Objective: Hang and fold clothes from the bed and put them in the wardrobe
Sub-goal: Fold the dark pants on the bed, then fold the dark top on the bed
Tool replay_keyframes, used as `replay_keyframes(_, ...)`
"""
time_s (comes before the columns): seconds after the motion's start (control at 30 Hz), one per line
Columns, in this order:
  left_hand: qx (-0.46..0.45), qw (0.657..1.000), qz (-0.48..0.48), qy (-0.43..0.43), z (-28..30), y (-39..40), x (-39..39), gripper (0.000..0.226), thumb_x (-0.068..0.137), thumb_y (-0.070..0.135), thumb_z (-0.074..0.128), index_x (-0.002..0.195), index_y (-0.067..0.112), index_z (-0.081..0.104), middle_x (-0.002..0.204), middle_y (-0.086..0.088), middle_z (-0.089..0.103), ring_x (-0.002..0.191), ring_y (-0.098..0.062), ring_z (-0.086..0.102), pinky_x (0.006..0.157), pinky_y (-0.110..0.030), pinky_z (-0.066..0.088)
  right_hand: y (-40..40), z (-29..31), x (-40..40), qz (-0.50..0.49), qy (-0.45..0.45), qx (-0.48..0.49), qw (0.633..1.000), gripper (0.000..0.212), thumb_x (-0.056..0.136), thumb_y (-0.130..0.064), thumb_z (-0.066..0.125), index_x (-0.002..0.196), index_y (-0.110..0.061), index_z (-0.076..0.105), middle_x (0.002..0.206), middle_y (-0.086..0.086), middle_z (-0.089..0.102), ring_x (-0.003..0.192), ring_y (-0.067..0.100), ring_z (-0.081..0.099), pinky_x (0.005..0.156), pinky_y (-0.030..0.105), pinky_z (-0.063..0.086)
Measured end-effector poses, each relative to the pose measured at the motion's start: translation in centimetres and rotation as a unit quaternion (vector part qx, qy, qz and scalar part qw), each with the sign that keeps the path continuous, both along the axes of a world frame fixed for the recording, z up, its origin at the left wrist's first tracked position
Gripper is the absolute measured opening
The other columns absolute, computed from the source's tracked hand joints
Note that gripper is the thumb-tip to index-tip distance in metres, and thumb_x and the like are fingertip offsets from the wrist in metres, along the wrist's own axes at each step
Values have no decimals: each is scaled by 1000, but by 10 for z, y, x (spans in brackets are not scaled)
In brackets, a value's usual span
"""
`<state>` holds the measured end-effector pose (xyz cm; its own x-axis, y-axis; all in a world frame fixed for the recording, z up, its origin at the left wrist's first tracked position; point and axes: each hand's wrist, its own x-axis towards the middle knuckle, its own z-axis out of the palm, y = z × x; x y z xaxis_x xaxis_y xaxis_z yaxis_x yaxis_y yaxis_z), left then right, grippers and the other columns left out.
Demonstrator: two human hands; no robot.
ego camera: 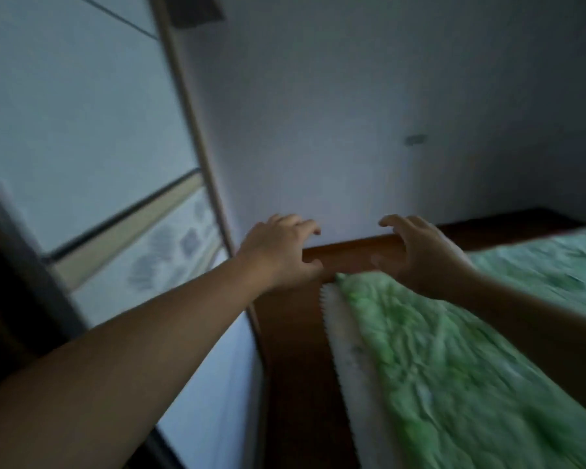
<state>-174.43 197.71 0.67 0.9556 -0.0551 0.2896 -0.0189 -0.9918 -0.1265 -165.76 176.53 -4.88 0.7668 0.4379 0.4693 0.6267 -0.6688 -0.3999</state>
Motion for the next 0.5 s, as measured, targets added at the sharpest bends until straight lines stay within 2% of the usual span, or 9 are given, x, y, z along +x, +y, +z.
replay_keyframes(0.1,-28,996,-76,28,-54,-61,58,58,76,54,58,128,29,49,130,0,52,120,-25,48,99,-41,42,-93,-53,14,-115,41,-17,992,64,77,-56,64,132,-31,42,128,2,51,117,27,51,92,42,48)
replay_keyframes(0.23,-50,979,-179,80,-138,-154,116,62,77,54,59,133,30,45,135,0,48,123,-24,46,100,-39,42,-185,-137,13,-221,112,-61,967,66,82,-58,60,137,-33,35,137,3,47,120,26,50,89,38,49)
replay_keyframes(0.5,-76,904,-357,223,-310,-328,144,63,80,51,61,136,30,42,138,-1,44,126,-24,43,101,-40,41,-304,-281,-40,-399,270,-62,874,62,80,-53,64,133,-30,41,127,5,48,118,28,49,91,40,47)
